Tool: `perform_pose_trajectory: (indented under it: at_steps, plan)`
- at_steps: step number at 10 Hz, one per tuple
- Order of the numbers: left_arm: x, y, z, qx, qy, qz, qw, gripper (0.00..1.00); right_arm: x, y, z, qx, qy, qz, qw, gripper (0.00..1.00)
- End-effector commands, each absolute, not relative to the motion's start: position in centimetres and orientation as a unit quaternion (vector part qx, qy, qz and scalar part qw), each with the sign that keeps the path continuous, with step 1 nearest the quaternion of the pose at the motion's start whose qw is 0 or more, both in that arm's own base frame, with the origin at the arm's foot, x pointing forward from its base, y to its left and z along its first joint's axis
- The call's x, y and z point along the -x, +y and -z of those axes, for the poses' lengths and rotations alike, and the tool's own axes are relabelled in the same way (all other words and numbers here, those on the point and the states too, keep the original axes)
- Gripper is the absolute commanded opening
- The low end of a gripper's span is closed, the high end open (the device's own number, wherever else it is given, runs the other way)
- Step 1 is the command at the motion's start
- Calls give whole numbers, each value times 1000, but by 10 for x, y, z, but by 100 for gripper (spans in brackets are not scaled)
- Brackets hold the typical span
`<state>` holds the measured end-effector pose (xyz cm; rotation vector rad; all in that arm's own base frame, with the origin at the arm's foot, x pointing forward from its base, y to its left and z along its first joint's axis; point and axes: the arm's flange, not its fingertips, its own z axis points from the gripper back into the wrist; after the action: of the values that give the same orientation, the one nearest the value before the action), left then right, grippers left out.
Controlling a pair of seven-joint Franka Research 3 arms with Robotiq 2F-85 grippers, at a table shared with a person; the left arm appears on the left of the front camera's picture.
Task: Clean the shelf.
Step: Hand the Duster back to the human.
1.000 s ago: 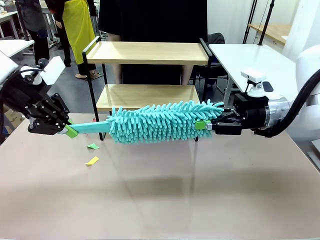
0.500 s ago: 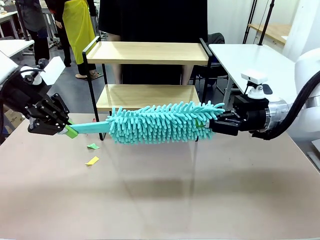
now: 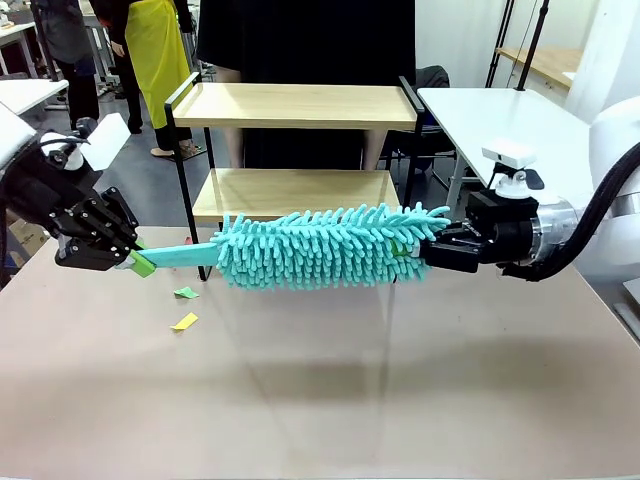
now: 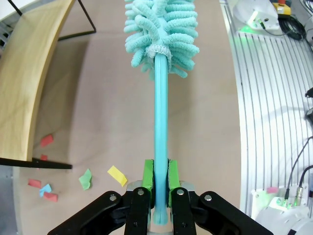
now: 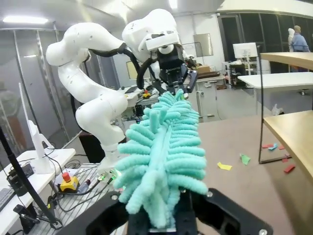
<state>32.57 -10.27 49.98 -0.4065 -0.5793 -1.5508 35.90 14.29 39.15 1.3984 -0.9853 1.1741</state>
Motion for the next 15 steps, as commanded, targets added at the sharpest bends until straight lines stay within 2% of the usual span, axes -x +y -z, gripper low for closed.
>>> perform_pose_trajectory:
  at_steps: [1, 2, 3, 4, 5, 7, 10, 13, 15]
  plan:
    - [-326, -103, -500, 179, -256, 685, 658, 71, -363, 141, -394, -563, -422, -488, 516, 0]
    - [-326, -98, -501, 197, -264, 675, 660, 71, -363, 141, -394, -563, -422, -488, 516, 0]
    - [-327, -95, -502, 209, -263, 674, 657, 100, -363, 141, -394, -563, -422, -488, 516, 0]
    - [-327, -89, -504, 218, -273, 668, 658, 77, -363, 141, -394, -563, -422, -488, 516, 0]
    - [-328, -80, -506, 250, -284, 658, 651, 100, -363, 141, -394, -563, -422, -488, 516, 0]
    - [-331, -50, -508, 300, -321, 610, 660, 100, -363, 141, -394, -563, -422, -488, 516, 0]
    - [-333, 33, -500, 352, -403, 555, 637, 100, -363, 141, -394, -563, -422, -488, 516, 0]
    - [-330, 98, -475, 381, -441, 510, 633, 100, -363, 141, -394, -563, -422, -488, 516, 0]
    - [-332, 104, -472, 392, -443, 513, 622, 100, -363, 141, -394, -563, -422, -488, 516, 0]
